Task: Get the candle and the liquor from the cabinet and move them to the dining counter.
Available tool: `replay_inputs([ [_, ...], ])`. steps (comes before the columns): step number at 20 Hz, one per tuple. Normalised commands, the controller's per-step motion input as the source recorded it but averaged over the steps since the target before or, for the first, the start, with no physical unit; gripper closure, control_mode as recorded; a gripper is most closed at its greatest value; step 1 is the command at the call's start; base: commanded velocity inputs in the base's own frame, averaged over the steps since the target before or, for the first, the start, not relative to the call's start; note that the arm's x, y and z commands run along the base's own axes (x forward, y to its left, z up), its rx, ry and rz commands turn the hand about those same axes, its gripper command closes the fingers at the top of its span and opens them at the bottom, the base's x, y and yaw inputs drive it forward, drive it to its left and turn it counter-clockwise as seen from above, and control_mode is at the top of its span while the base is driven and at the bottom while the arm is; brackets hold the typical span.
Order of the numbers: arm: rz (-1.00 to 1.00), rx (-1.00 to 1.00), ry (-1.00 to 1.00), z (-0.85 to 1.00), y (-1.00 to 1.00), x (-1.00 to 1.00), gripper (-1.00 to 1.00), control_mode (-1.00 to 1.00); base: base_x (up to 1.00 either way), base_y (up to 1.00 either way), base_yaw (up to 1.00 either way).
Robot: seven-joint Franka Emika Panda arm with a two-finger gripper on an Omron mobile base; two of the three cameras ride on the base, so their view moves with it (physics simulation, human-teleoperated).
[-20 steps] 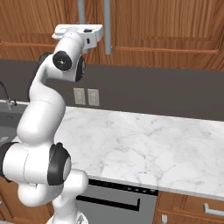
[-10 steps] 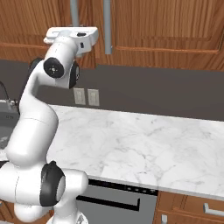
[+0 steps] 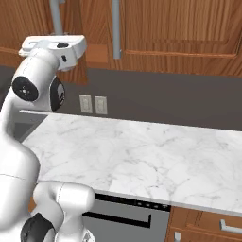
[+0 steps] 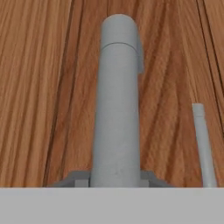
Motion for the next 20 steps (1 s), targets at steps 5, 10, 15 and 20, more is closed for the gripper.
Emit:
replay_inputs([
  [5, 0.04, -0.02, 0.08, -0.03, 0.38, -0.9, 1.0, -1.0, 0.0, 0.0, 0.0],
  [10, 0.07, -0.02, 0.12, -0.07, 0.43, -0.75, 1.0, -1.0, 0.0, 0.0, 0.0],
  [15, 0.08, -0.01, 0.14, -0.09, 0.42, -0.64, 1.0, -1.0, 0.0, 0.0, 0.0],
  [20, 0.08, -0.01, 0.14, -0.12, 0.4, -0.59, 1.0, -1.0, 0.0, 0.0, 0.0],
])
